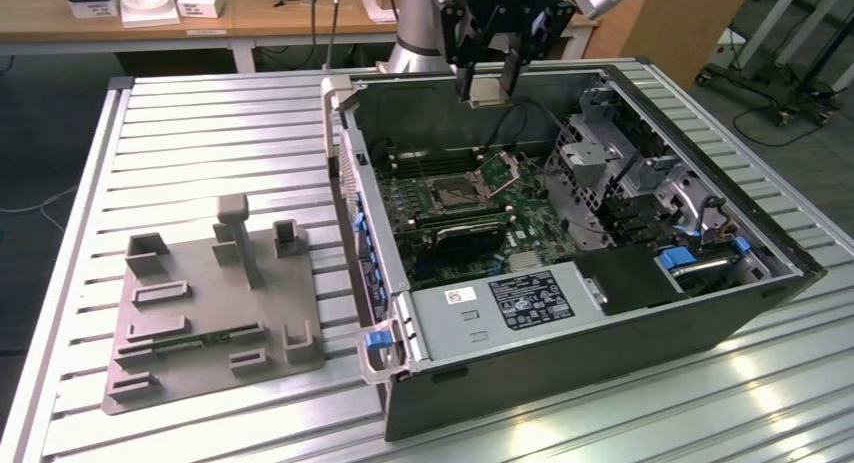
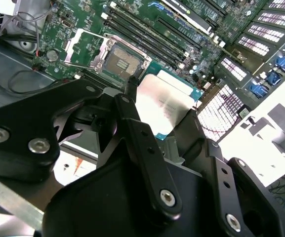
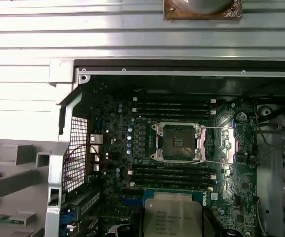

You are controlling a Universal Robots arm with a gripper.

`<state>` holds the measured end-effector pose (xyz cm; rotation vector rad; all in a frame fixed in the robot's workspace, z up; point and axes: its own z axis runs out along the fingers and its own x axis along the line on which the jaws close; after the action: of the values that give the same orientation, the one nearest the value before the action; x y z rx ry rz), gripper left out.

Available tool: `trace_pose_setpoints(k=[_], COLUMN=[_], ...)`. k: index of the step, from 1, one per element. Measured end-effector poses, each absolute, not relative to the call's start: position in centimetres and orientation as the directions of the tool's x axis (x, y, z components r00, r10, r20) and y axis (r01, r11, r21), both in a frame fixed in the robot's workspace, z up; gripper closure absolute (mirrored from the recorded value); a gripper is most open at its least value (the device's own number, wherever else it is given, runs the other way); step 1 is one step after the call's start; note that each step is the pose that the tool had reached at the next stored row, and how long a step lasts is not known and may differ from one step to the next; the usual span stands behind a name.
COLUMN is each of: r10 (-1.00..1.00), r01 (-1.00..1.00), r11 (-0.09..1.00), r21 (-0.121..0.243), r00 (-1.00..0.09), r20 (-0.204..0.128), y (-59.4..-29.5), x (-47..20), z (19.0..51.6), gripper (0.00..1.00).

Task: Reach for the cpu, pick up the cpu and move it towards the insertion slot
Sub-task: 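Pick up the cpu and move it towards the insertion slot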

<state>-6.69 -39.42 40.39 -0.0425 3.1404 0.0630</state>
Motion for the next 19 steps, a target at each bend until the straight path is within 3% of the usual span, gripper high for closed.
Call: trace_pose_setpoints(k=[19], r10=[-0.027], r01=[-0.027], r11=[0.999], r21=[0.036], r00=[-1.0], r20=[-0.001], y=[-33.6], x=[-5.9], z=[38.8], gripper=[0.45])
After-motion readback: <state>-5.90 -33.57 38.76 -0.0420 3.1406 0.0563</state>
